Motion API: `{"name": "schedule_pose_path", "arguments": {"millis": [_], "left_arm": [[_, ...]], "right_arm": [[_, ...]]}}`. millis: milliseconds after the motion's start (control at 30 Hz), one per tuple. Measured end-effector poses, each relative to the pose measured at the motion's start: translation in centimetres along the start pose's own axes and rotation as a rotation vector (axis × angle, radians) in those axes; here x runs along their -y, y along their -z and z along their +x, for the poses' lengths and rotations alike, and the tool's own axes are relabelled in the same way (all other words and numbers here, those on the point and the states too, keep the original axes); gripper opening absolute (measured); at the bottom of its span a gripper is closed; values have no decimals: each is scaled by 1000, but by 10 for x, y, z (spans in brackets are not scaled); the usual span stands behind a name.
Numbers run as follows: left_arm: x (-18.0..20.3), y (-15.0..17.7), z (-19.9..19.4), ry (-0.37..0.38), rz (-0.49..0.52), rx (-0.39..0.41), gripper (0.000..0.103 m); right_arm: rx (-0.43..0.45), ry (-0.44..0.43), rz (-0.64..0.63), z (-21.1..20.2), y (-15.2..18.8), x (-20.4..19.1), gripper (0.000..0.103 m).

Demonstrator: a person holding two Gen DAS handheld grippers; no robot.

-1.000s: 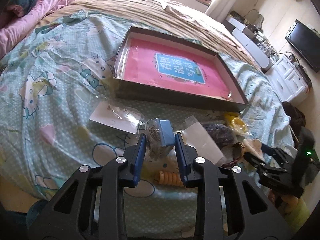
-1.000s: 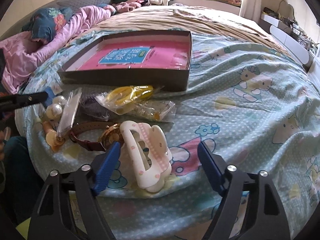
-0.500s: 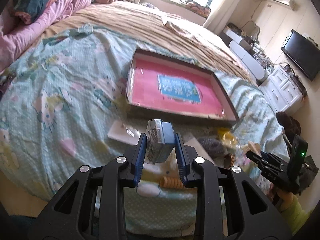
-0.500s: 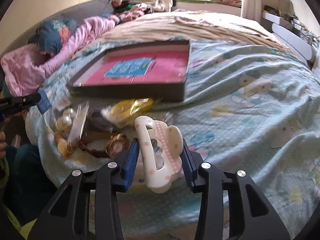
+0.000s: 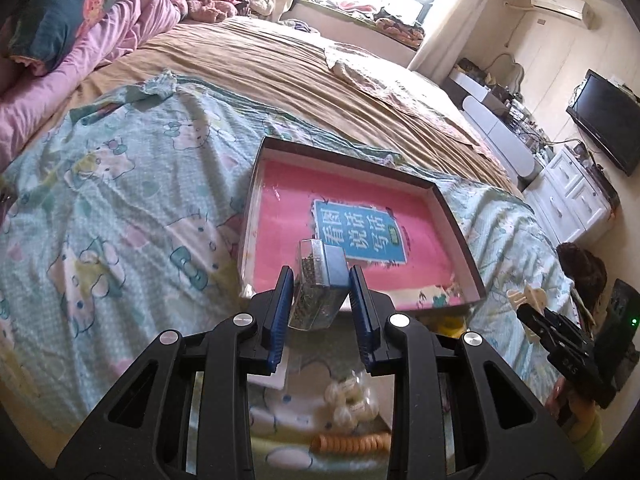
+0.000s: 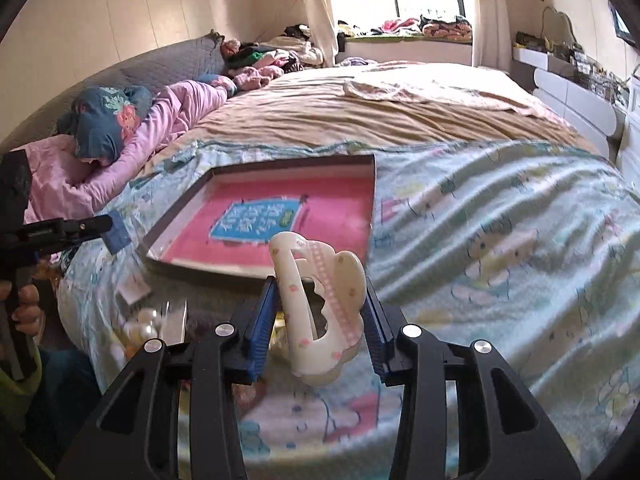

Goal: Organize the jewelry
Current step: 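Carry both items into the pink box and open both tools to release them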

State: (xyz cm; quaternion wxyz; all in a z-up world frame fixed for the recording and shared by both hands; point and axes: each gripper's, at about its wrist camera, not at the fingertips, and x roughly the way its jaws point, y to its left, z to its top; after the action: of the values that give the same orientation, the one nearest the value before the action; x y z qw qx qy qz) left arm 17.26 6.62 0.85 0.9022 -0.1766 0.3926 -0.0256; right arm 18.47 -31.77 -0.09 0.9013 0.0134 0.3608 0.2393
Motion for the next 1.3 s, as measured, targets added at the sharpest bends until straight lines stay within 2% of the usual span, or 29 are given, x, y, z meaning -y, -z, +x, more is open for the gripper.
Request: {"name": "schedule_pose_path", "arguments": {"millis": [433, 933, 1300], "left_arm": [[-3, -30, 37, -37, 11, 18, 19], [-14, -19, 84, -33, 48, -74, 19], [-10, -16, 88, -38, 77, -83, 19]], "right_arm": [[-9, 1, 0, 46, -34, -14, 39], [-130, 43, 36, 116, -38, -11, 39], [-148, 63, 86, 123, -35, -3, 40]]}}
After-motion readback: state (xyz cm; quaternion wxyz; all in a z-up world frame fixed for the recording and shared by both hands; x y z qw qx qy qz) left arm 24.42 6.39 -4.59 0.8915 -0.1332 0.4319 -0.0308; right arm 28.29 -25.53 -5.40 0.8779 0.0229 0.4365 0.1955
